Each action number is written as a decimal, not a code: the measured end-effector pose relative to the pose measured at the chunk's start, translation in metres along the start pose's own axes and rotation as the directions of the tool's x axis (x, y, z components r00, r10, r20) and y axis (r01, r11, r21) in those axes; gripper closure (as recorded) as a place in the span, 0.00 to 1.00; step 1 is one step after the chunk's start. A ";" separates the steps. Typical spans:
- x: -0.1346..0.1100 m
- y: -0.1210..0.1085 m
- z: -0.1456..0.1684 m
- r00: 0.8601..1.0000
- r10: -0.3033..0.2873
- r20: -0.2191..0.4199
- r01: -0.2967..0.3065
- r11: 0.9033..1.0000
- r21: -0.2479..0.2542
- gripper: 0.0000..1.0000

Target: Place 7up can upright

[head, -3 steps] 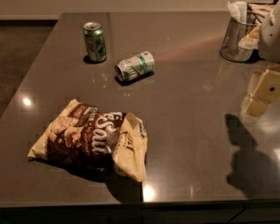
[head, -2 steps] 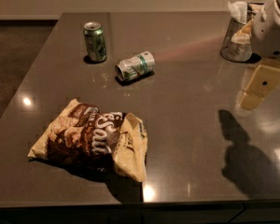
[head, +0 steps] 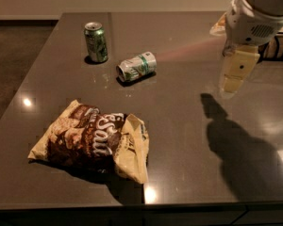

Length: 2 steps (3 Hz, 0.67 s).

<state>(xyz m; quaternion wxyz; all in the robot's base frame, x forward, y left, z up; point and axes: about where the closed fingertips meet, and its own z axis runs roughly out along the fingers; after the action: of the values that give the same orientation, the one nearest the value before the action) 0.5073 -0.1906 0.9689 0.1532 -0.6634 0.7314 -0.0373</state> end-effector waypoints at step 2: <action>-0.052 -0.052 0.066 0.980 -0.196 0.042 0.199 0.976 -0.091 0.00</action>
Offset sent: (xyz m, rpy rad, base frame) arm 0.1068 0.0879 -0.0679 -0.0328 0.1184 0.3570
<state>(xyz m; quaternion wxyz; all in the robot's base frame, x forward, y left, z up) 0.5789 -0.1357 0.9282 0.1290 -0.7400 0.6601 -0.0069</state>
